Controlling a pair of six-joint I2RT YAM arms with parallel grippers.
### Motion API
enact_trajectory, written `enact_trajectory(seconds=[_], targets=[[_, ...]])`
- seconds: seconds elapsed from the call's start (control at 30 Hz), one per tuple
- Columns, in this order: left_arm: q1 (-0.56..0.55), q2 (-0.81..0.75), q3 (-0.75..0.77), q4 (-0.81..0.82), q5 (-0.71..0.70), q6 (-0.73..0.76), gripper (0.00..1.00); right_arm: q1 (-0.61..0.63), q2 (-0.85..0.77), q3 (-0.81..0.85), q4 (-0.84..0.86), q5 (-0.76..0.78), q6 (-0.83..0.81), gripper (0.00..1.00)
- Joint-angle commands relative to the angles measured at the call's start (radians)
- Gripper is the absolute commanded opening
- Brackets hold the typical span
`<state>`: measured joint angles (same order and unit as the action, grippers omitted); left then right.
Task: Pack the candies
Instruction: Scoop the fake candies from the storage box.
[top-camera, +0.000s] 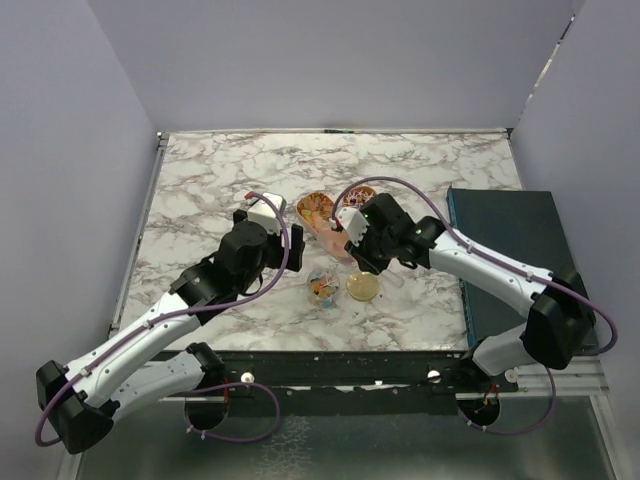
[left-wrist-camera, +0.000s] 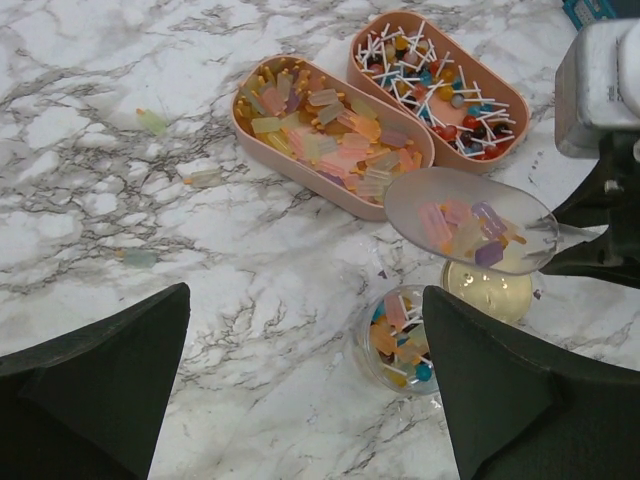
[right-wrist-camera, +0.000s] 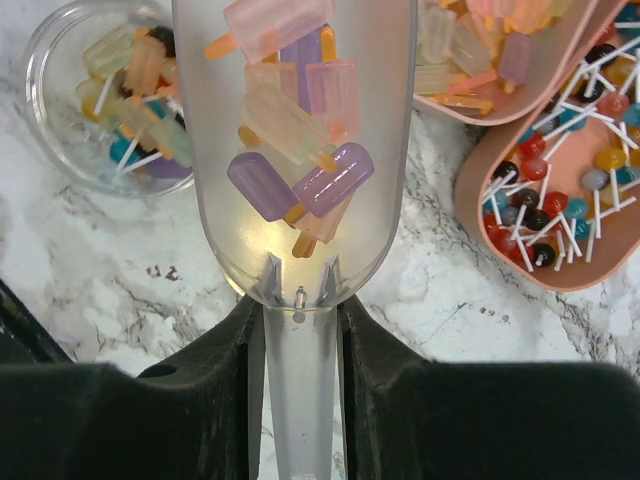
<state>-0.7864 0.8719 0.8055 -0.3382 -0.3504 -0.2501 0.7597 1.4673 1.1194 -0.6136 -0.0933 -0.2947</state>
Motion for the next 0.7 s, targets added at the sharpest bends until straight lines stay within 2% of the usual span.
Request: enact_trajectory(seconds=[0.0, 0.27, 0.67], targets=[[0.005, 0.028, -0.008, 0.013, 0.092, 0.006, 0.99, 0.039, -0.059, -0.046, 0.023, -0.054, -0.111, 0.01], [0.005, 0.081, -0.003, 0.010, 0.148, 0.012, 0.99, 0.085, -0.149, -0.110, 0.048, -0.091, -0.202, 0.00], [0.005, 0.118, 0.001, 0.002, 0.182, 0.013, 0.99, 0.111, -0.258, -0.134, 0.071, -0.108, -0.218, 0.01]])
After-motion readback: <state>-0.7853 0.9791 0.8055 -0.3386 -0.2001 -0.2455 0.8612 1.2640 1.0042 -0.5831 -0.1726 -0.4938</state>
